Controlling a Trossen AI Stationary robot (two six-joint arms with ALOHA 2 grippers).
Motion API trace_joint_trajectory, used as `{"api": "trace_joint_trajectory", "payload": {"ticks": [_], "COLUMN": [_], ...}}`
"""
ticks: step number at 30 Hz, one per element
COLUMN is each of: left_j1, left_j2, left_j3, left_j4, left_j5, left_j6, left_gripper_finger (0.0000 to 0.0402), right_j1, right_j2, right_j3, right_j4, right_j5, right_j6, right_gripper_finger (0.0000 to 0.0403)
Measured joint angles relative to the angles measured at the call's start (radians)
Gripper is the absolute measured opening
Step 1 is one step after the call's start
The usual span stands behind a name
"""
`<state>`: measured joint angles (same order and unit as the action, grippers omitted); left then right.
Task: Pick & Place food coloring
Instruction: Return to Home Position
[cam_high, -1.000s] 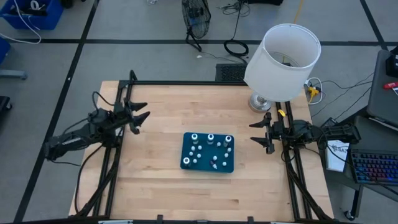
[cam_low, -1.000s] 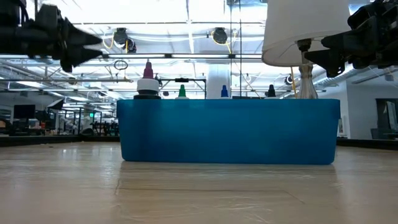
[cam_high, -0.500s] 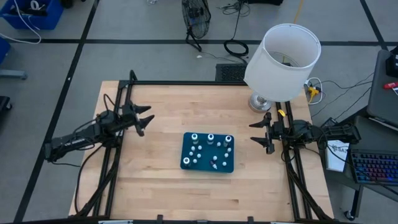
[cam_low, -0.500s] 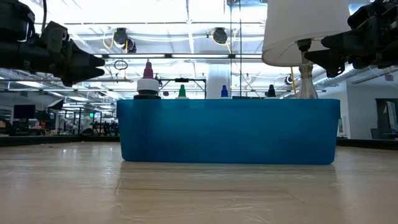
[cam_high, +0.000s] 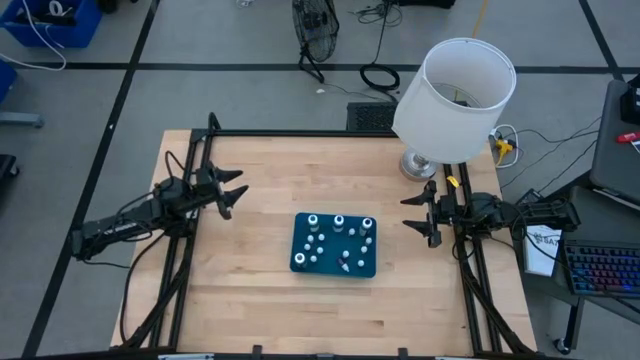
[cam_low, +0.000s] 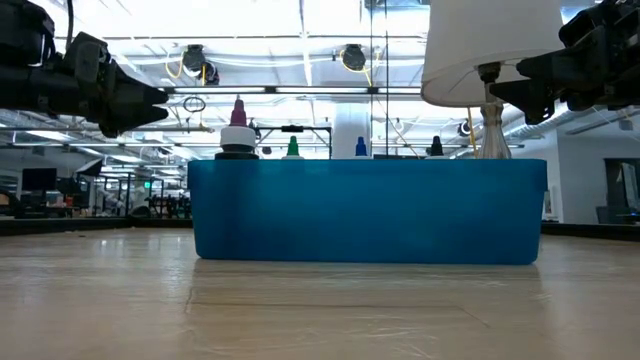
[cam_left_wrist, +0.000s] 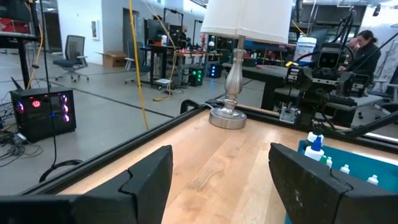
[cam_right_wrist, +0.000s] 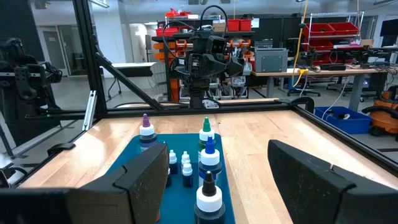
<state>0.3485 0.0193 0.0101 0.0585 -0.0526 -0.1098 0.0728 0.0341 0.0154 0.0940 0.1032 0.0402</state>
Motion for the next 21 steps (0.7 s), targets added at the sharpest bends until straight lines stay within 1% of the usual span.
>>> {"api": "trace_joint_trajectory", "payload": {"ticks": [7,15,21], "left_j1": [0.0,0.0,0.0], "left_j2": [0.0,0.0,0.0], "left_j3": [0.0,0.0,0.0], "left_j4": [0.003,0.004,0.004], "left_j5": [0.0,0.0,0.0], "left_j6": [-0.001,0.0,0.0], "left_gripper_finger": [0.0255,0.0268,0.0269], "right_j1": [0.0,0.0,0.0], "right_j2": [0.0,0.0,0.0], "right_j3": [0.0,0.0,0.0], "right_j4": [0.0,0.0,0.0], "right_j5": [0.0,0.0,0.0], "right_j6": [0.0,0.0,0.0], "right_gripper_finger": [0.0263,0.0263,0.0263]}}
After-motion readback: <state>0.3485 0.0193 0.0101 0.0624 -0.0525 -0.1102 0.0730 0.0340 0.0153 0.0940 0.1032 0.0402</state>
